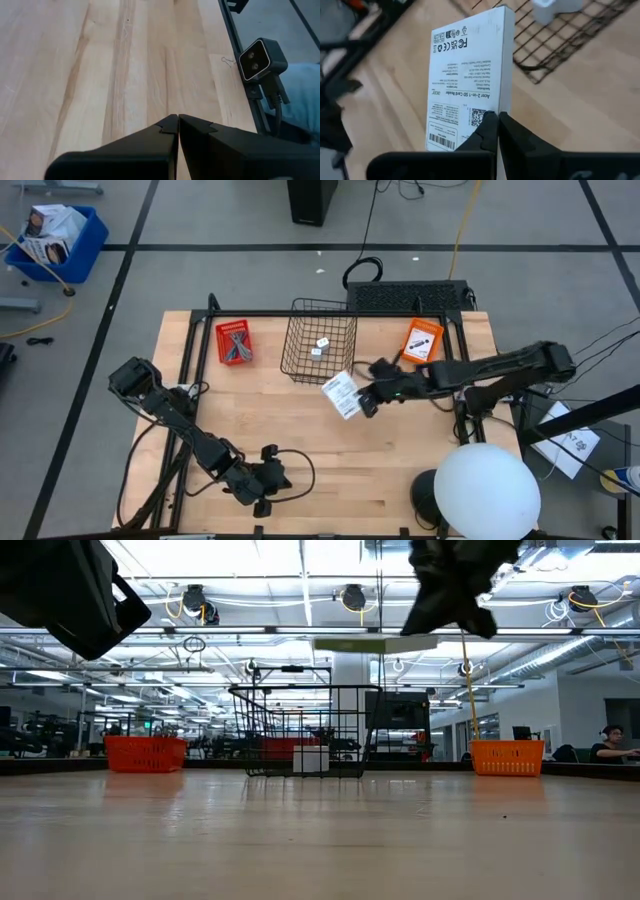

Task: Pick and place items into bin
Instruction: Put the card reader box into the orange basket

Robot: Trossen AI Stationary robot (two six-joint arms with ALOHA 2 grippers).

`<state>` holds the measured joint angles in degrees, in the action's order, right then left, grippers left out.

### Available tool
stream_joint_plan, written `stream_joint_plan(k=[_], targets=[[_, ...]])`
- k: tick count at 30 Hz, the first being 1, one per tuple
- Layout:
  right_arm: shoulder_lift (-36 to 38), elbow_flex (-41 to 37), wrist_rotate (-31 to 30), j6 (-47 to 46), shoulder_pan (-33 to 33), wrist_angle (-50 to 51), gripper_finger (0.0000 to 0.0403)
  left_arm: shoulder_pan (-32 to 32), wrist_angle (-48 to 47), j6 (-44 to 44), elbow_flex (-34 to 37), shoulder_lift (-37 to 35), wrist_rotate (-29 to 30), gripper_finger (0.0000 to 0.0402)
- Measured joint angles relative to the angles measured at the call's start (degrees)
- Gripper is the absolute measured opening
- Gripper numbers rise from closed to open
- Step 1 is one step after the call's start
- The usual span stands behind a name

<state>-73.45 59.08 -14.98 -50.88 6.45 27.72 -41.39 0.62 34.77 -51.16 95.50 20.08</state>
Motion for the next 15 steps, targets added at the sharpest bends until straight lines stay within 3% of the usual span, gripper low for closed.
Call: stream_joint_plan(k=[15], targets=[[26.5, -15.0, -7.8, -7.0, -4.5, 1.5, 0.0, 0.9, 1.1, -4.1, 0.0, 0.0, 3.0, 0.0017]])
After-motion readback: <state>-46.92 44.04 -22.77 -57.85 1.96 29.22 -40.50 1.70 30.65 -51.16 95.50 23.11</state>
